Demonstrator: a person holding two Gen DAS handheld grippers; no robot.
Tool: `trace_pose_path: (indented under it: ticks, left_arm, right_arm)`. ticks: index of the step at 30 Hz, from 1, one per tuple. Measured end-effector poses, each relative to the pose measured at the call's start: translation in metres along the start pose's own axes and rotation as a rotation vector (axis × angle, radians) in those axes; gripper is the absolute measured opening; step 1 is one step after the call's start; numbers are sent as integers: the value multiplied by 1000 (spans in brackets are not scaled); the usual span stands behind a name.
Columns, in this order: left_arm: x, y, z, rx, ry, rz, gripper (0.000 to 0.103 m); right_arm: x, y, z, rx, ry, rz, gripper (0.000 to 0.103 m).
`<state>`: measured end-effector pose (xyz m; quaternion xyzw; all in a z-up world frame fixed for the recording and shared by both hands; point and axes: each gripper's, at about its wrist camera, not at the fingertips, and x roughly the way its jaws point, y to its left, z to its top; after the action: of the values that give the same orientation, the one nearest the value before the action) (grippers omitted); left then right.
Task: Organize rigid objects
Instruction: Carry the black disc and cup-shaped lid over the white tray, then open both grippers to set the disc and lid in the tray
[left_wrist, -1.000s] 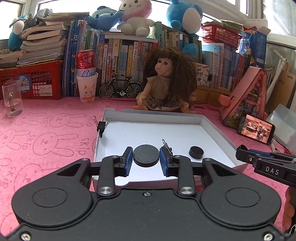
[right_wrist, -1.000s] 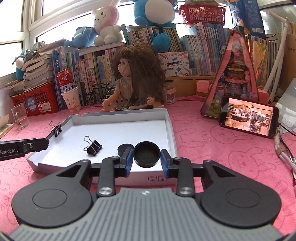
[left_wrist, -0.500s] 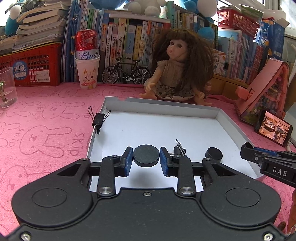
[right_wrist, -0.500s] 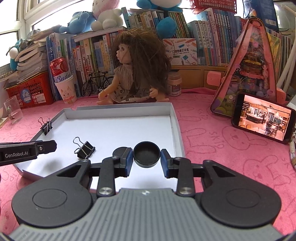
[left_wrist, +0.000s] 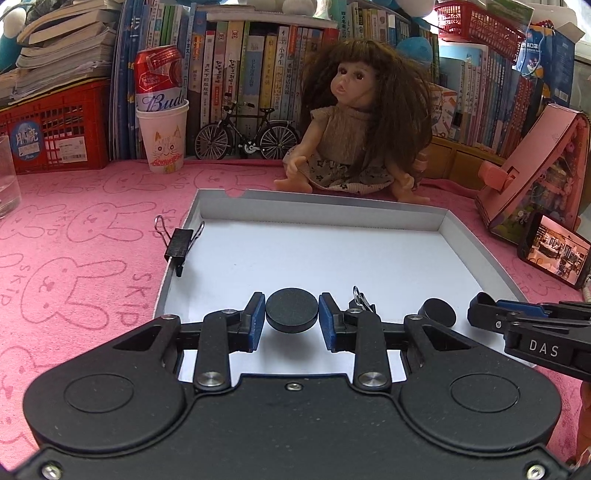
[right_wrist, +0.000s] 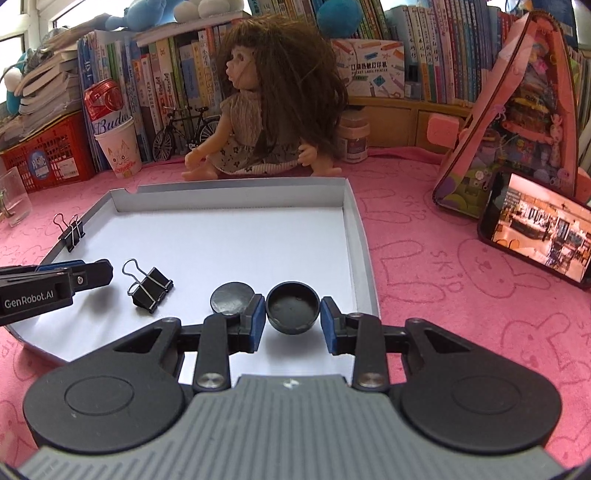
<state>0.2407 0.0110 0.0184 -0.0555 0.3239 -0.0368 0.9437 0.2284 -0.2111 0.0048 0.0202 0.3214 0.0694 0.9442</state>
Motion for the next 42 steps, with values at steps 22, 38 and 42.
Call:
trace_pose_path:
  ticks: [22, 38, 42]
  left_arm:
    - [16, -11, -2, 32, 24, 6, 30]
    - [-28, -20, -5, 103, -66, -13, 60]
    - [-43, -24, -8, 121, -85, -28, 65]
  right_arm:
    - [13, -4, 6, 53, 34, 30, 42]
    - [-25, 4, -1, 15, -49, 77, 70]
    - [-38, 8, -5, -21, -82, 70, 74]
